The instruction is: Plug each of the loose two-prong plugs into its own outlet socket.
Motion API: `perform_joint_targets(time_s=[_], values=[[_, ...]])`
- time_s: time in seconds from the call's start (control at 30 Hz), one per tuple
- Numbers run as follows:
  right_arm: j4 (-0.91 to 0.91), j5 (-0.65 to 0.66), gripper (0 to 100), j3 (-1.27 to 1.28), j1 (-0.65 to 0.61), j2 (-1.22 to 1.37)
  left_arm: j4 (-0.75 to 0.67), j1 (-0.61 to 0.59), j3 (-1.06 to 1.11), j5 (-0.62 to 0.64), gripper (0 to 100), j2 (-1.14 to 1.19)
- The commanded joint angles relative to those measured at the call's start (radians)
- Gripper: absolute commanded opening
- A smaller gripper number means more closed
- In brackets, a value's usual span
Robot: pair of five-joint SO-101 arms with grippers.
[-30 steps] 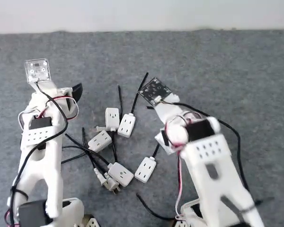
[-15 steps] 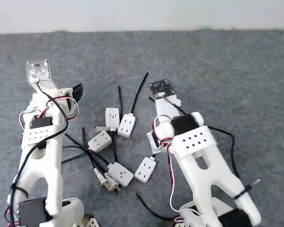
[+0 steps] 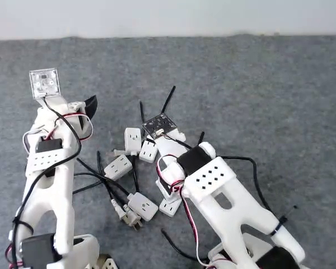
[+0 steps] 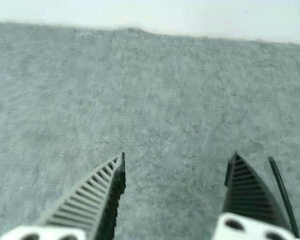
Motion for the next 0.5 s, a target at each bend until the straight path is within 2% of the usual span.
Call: perform_joint_targets(time_s=[0.0,0.23,0.47], values=[[0.002,0.028,0.8,-0.008,-0.013,-0.024,-0.057,0.0,-0.004,-0.026,31,-0.002],[-0.038,0.167,0.8,-0.011,-0.01,0.045,-0.063,-0.003,-0.007,-0.031,31,0.0],[-0.027,0.295,0.8,-0.077,-0.005,0.24,-0.15,-0.005,0.028,-0.031,31,0.002]])
